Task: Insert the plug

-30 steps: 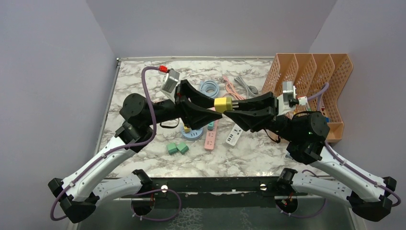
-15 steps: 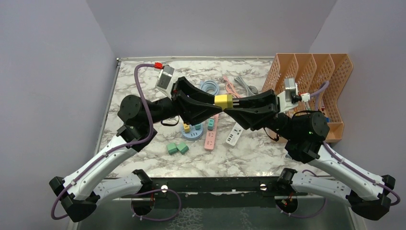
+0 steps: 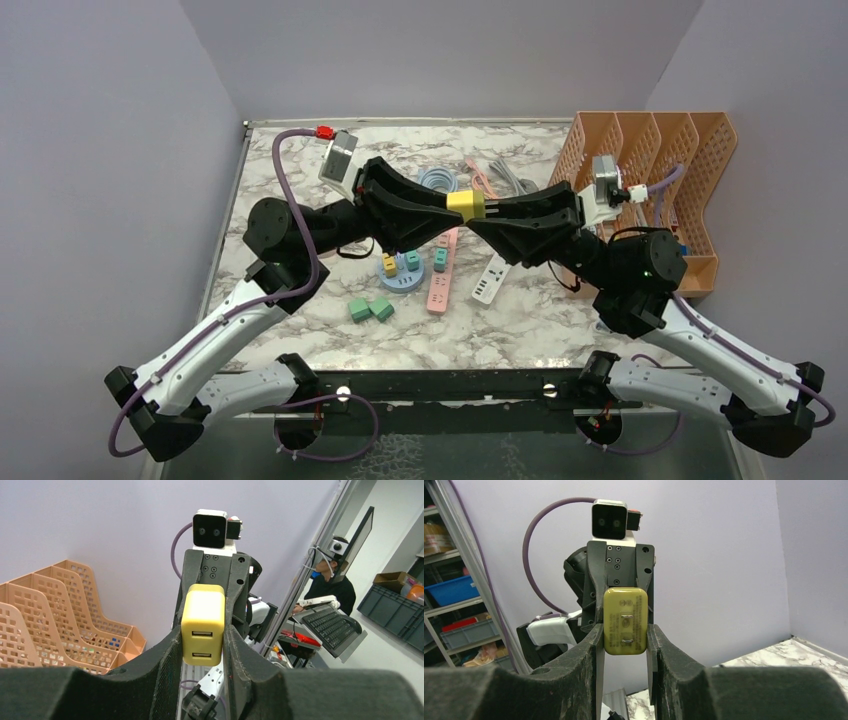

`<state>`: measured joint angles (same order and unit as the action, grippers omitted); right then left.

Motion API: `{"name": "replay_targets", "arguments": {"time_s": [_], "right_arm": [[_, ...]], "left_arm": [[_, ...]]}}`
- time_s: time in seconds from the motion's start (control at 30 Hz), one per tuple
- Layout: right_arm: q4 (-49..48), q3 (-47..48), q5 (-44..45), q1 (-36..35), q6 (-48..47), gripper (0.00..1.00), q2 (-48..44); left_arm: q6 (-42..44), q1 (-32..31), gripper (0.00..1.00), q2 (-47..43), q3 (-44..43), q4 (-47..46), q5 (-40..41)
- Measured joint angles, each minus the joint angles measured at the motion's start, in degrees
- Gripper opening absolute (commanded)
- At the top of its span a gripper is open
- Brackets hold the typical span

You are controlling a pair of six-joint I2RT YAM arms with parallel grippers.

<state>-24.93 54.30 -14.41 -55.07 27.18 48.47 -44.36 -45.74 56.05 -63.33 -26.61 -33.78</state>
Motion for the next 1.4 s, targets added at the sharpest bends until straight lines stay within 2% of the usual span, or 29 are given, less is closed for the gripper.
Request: {"name": "replay_targets", "arguments": {"time_s": [0.03,0.1,0.27,0.37,0.4,0.6,0.83,1.1,1.4], "right_arm": [[0.02,0.24,0.04,0.0,0.07,0.01,0.15],[0.15,0.94,0.07,0.0,0.11,0.03,0.48],[0.94,1.57,0.98,0.0,0.48,0.42,0.76],[2.8,1.57,3.04,0.0,1.11,0.62,0.55],[3.52,1.55,3.58,0.0,1.29,0.65,0.48],[10.64,-1.03,11.72,0.0,1.44,0.65,-2.29],[23.28,-2.1,24.79,0.0,3.32,0.58,-3.85],[42.56,2.32,39.01,0.0,11.56,0.58,1.53],[56.83,5.09,43.15,0.0,20.28,0.58,8.66]], "left_arm": [[-0.02,0.04,0.01,0.2,-0.28,-0.22,0.0],[-0.02,0.02,0.0,0.44,-0.7,-0.66,0.0],[0.37,0.02,0.0,0.39,-0.66,-1.05,0.81],[1.36,-0.02,0.0,-0.22,0.63,-0.72,2.95],[1.84,-0.02,0.0,-0.5,1.16,-0.26,4.07],[6.88,-0.09,0.0,-2.62,2.08,12.76,18.27],[10.49,-0.02,0.0,-2.08,0.85,33.44,36.94],[10.23,-0.02,0.0,6.47,-1.16,54.82,38.95],[8.72,-0.02,0.0,17.51,-1.42,65.02,32.92]]}}
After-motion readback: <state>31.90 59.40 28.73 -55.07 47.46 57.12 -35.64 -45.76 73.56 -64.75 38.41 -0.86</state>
